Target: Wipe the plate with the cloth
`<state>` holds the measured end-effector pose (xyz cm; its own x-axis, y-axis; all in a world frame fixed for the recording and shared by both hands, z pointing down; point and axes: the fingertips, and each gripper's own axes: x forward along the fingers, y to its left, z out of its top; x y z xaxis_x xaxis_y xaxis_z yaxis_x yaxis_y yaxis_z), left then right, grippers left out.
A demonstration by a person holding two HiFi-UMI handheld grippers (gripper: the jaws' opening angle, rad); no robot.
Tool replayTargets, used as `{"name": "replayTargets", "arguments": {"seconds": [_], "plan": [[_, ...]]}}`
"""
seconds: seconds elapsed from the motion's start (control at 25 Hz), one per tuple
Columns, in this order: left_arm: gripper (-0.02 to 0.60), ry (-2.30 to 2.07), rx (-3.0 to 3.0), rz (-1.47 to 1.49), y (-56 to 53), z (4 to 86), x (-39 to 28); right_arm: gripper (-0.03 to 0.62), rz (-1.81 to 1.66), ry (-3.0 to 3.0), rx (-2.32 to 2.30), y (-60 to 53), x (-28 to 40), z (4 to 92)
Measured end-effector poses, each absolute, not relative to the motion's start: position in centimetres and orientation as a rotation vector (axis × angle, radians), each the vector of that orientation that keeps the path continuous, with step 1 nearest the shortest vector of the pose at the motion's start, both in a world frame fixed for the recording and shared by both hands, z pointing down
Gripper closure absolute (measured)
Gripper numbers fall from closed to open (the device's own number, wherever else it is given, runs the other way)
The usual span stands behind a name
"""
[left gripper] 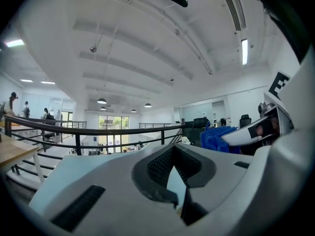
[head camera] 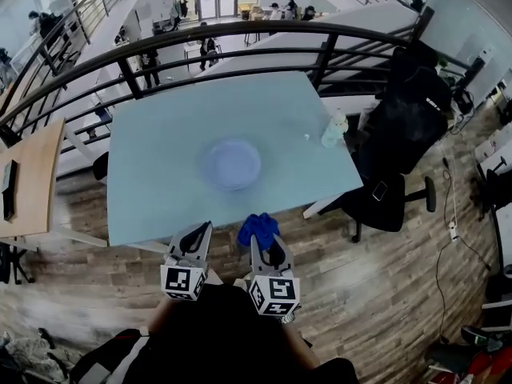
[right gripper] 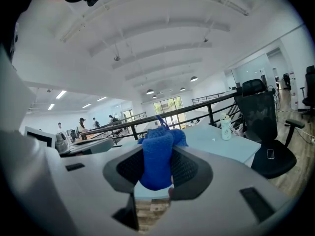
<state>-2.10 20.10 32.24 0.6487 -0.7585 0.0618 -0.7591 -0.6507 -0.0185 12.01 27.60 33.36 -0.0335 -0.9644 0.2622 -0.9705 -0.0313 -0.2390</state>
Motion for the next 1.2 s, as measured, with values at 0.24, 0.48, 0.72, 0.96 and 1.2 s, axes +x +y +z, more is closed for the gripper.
{"name": "replayTargets", "arguments": {"seconds": [0.24, 0.48, 0.72, 0.96, 1.2], "plan": [[0.58, -1.36, 2.827, 0.113, 19.7, 32.6, 0.1, 0.474, 0.586, -2.206, 2.143, 26.8, 14.7, 33.9], [0.58, -1.415, 2.78, 0.14, 18.3, 33.5, 0.3, 0.474, 0.603, -2.231, 2.087, 24.3, 15.4, 34.4], [0.58, -1.471, 2.727, 0.132, 14.8, 33.9, 0.1, 0.474, 0.591, -2.259, 1.999, 21.0, 15.0, 34.8], [0.58, -1.487, 2.717, 0.112, 10.8, 33.4, 0.9, 0.474, 0.562, -2.268, 1.971, 16.9, 15.7, 34.0], [0.58, -1.491, 2.686, 0.133, 7.1, 33.9, 0.9, 0.474, 0.582, -2.26, 1.937, 13.0, 15.7, 34.1]]}}
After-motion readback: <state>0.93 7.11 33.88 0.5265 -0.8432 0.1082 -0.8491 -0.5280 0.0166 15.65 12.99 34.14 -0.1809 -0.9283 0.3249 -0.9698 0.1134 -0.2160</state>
